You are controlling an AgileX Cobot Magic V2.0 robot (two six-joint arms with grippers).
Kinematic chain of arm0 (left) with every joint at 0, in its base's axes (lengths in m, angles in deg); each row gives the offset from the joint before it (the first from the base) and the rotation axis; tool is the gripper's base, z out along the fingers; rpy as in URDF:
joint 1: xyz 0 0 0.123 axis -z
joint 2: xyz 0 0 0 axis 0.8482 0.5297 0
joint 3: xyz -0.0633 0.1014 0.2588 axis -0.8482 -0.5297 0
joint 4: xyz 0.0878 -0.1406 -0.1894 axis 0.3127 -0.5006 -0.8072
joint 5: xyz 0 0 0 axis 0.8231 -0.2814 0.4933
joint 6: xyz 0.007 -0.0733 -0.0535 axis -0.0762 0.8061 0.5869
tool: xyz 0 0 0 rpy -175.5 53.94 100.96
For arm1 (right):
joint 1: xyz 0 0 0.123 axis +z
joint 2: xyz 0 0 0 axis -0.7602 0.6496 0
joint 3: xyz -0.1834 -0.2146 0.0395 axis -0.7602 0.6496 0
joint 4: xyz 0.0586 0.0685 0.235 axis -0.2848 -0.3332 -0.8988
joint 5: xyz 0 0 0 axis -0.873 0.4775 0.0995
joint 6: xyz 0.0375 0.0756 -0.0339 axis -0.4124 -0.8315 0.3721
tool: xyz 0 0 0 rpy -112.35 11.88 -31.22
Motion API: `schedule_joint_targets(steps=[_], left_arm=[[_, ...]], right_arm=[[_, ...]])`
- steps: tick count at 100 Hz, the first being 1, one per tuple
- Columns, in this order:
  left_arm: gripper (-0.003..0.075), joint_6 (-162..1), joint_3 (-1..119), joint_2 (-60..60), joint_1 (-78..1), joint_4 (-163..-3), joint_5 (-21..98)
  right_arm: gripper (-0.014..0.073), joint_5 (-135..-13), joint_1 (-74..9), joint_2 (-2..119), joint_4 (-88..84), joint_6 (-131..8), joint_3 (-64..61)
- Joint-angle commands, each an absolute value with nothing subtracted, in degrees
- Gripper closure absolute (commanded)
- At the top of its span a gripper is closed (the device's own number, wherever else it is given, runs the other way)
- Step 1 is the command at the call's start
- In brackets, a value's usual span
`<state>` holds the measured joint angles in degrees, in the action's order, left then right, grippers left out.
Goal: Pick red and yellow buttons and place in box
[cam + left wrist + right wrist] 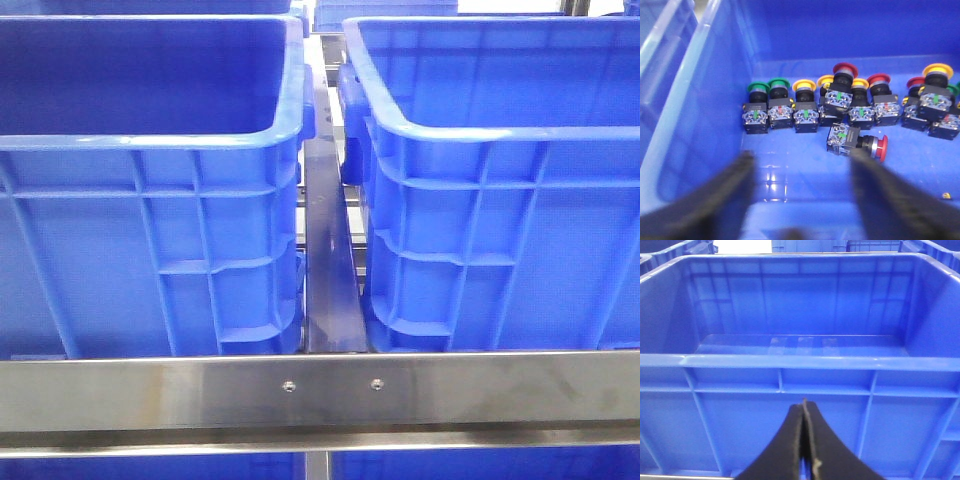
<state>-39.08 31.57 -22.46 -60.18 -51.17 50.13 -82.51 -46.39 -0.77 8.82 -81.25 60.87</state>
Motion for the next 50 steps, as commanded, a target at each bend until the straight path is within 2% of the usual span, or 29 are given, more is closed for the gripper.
schedule_joint_targets(steps=[1, 50], left_arm=[[0.0171, -39.0, 36.4, -18.1, -60.1, -51.1, 48.2], [0.0175, -39.1, 58.7, 5.9, -60.1, -51.3, 63.4]], right_arm=[[0.0663, -86.9, -46.5, -2.1, 9.5, -81.1, 59.9], [0.0663, -86.9, -46.5, -2.1, 9.5, -81.1, 59.9]])
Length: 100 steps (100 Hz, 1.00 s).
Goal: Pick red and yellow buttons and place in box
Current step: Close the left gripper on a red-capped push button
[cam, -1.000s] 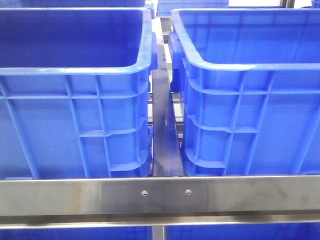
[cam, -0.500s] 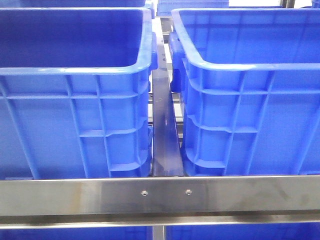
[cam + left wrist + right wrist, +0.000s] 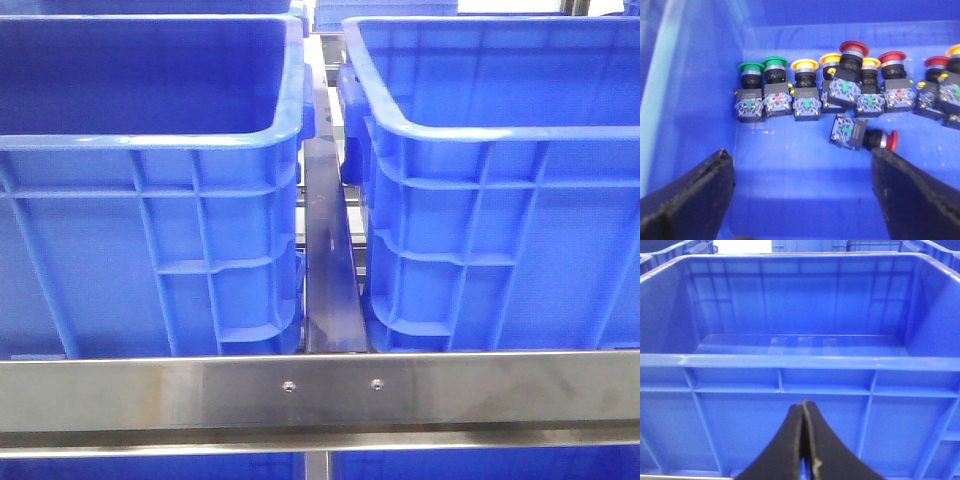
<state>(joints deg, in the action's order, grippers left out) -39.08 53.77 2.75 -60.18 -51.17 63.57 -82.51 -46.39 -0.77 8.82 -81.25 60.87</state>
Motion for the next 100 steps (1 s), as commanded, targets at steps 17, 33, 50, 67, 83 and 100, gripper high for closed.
schedule_joint_targets(steps=[17, 33, 50, 67, 83, 100], left_arm=[[0.0175, -39.1, 65.3, 14.3, -60.1, -52.2, 68.9], [0.0175, -42.9, 70.6, 20.9, -60.1, -55.8, 72.6], [0.0175, -46.6, 74.9, 26.5, -60.1, -59.8, 73.3], [0.0175, -48.1, 77.7, 30.8, -58.8, -60.3, 74.3], [0.0175, -48.1, 79.3, 34.2, -57.2, -60.3, 71.8], [0.0175, -48.1, 81.4, 38.2, -56.3, -60.3, 71.5]], right_arm=[[0.0663, -86.9, -46.5, -2.1, 9.5, -81.1, 59.9], [0.0663, -86.9, -46.5, -2.1, 9.5, -81.1, 59.9], [0.0663, -86.9, -46.5, -2.1, 9.5, -81.1, 59.9], [0.0663, -86.9, -46.5, -2.1, 9.5, -81.1, 59.9], [0.0663, -86.9, -46.5, -2.1, 9.5, -81.1, 59.9], [0.0663, -86.9, -46.5, -2.1, 9.5, -81.1, 59.9]])
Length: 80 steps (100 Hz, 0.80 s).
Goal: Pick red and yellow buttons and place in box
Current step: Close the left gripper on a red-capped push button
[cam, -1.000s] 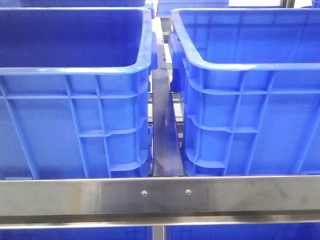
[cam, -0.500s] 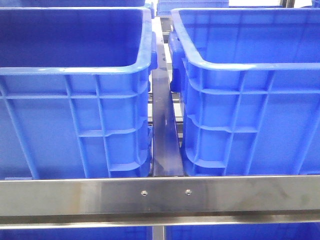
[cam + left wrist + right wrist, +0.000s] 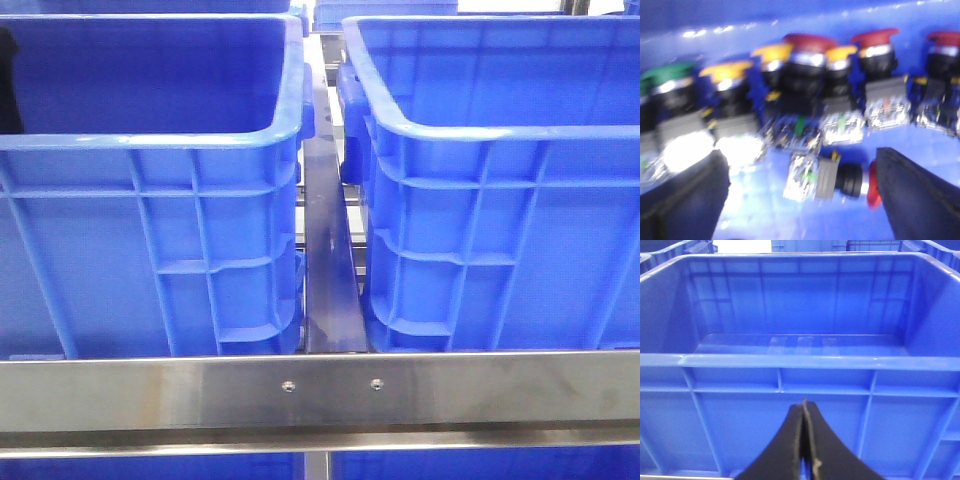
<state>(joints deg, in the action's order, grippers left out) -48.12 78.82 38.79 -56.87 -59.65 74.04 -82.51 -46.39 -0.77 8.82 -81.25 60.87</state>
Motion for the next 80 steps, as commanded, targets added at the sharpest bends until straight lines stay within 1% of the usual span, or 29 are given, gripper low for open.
schedule_joint_targets(steps=[1, 18, 47, 74, 80], left_arm=[[0.0175, -48.1, 81.7, 38.6, -56.3, -60.3, 71.5], [0.0175, -48.1, 83.8, 41.8, -56.0, -60.3, 71.2], [0.0175, -48.1, 84.1, 45.4, -56.0, -60.3, 69.1], [0.0175, -48.1, 84.1, 46.1, -56.0, -60.3, 68.4], [0.019, -48.1, 84.1, 46.1, -56.0, -60.3, 68.4]], right_arm=[[0.0663, -86.9, -46.5, -2.1, 9.5, -81.1, 59.9], [0.0663, -86.9, -46.5, -2.1, 9.5, -81.1, 59.9], [0.0663, -86.9, -46.5, -2.1, 9.5, -81.1, 59.9], [0.0663, -86.9, -46.5, -2.1, 9.5, -81.1, 59.9], [0.0663, -86.9, -46.5, -2.1, 9.5, -81.1, 59.9]])
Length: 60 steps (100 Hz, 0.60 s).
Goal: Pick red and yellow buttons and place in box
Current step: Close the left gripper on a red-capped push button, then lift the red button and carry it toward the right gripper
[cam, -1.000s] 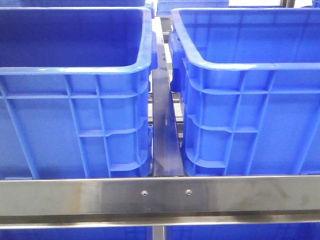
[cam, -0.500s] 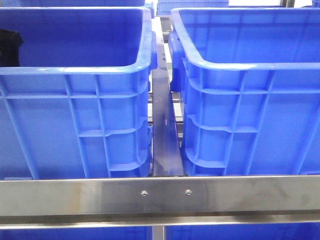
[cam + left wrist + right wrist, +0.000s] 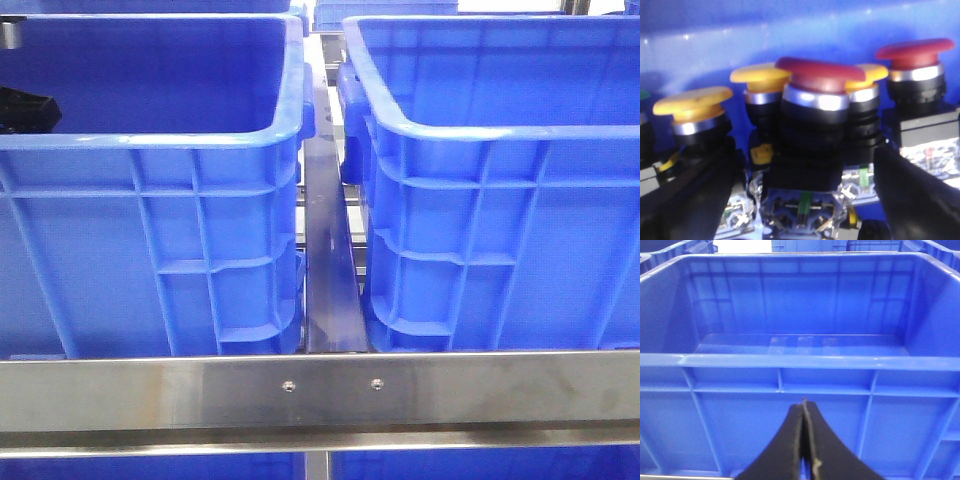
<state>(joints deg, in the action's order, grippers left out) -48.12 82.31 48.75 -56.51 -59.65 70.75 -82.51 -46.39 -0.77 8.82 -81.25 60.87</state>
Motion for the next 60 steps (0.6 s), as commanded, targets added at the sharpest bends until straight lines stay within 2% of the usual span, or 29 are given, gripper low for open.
schedule_joint_targets(steps=[1, 23, 32, 40, 60], left_arm=[[0.0194, -48.1, 84.1, 46.1, -56.0, -60.3, 68.4], [0.0429, -48.1, 84.1, 46.1, -56.0, -60.3, 68.4], [0.0496, -48.1, 84.1, 46.1, -56.0, -60.3, 68.4], [0.0523, -48.1, 84.1, 46.1, -56.0, -60.3, 68.4], [0.0526, -48.3, 84.9, 45.7, -56.0, -60.3, 70.2]], right_arm=[[0.0663, -86.9, -46.5, -2.1, 9.5, -81.1, 59.9], [0.0663, -86.9, -46.5, -2.1, 9.5, -81.1, 59.9], [0.0663, -86.9, -46.5, -2.1, 9.5, -81.1, 59.9], [0.0663, -86.9, -46.5, -2.1, 9.5, -81.1, 59.9], [0.0663, -86.9, -46.5, -2.1, 9.5, -81.1, 59.9]])
